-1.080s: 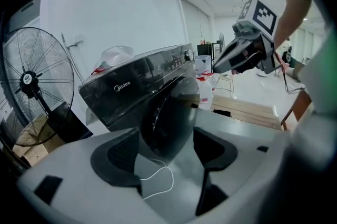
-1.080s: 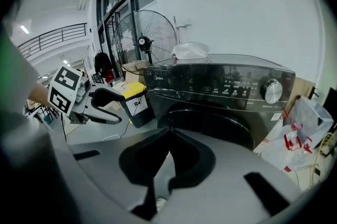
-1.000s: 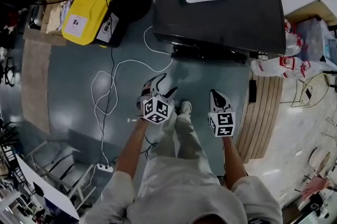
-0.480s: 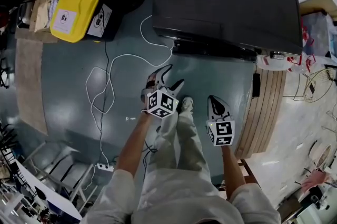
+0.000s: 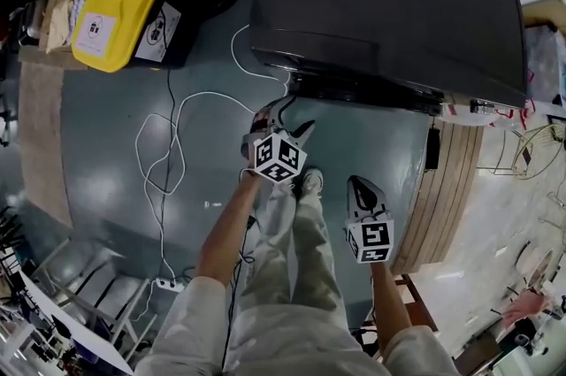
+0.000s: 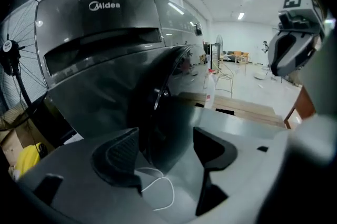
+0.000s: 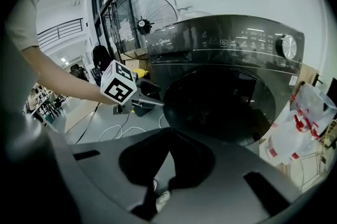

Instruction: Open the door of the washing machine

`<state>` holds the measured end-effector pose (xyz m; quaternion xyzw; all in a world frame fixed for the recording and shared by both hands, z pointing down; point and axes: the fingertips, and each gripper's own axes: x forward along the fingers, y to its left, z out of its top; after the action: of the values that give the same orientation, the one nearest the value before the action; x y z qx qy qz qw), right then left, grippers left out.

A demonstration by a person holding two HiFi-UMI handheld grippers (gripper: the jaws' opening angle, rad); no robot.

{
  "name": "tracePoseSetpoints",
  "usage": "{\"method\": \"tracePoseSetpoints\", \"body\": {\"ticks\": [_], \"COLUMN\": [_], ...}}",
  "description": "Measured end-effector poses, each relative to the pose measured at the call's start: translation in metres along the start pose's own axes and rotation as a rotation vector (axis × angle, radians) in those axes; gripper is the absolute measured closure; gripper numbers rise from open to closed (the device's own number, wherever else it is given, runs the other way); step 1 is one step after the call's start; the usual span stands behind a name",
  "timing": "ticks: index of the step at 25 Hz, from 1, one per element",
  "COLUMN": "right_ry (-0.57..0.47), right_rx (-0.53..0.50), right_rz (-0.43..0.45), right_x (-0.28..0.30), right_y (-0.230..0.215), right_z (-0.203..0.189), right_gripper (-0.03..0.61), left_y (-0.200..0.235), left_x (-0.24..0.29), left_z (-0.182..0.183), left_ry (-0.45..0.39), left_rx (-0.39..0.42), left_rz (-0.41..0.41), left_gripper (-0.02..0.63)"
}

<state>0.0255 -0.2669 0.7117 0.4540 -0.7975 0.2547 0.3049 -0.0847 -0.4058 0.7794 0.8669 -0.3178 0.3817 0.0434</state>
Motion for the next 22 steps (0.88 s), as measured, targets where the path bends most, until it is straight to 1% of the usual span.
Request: {"method": "tracePoseSetpoints", "body": {"ticks": [6,10,12,17,22], "right_ry": [0.02,0.034,0.039,0.043,0.039], "right_rx": [0.026,0.035,0.041,0.048,0.049], "right_rz": [-0.014,-0.017,-0.018,-0.007,-0.003], "right_x": [0.008,0.013,0.014,0.016,0.016], "right_y": [-0.009,-0.013,-0.013,-0.004,-0.001], "right_z": [-0.02,-0.032,-0.037,-0.046,-0.05], "right_gripper": [0.58,0.58,0.58,0.58,0.58], "left_y": [0.002,0.004,0.007,0.008,0.008], "left_x": [0.032,0.05,0.056,0.067,0.073], "left_z": [-0.01,-0.01,-0.009,-0.003,-0.002], "left_ry": [0.003,-0.007,-0.012,-0.025,-0.033], "left_rx": [-0.001,0.012,0.013,0.045,0.039], "left_rz": [-0.012,-0.015,-0.013,-0.02,-0.006], "left_gripper": [0.311,0.311,0.311,0.311,0.313]}}
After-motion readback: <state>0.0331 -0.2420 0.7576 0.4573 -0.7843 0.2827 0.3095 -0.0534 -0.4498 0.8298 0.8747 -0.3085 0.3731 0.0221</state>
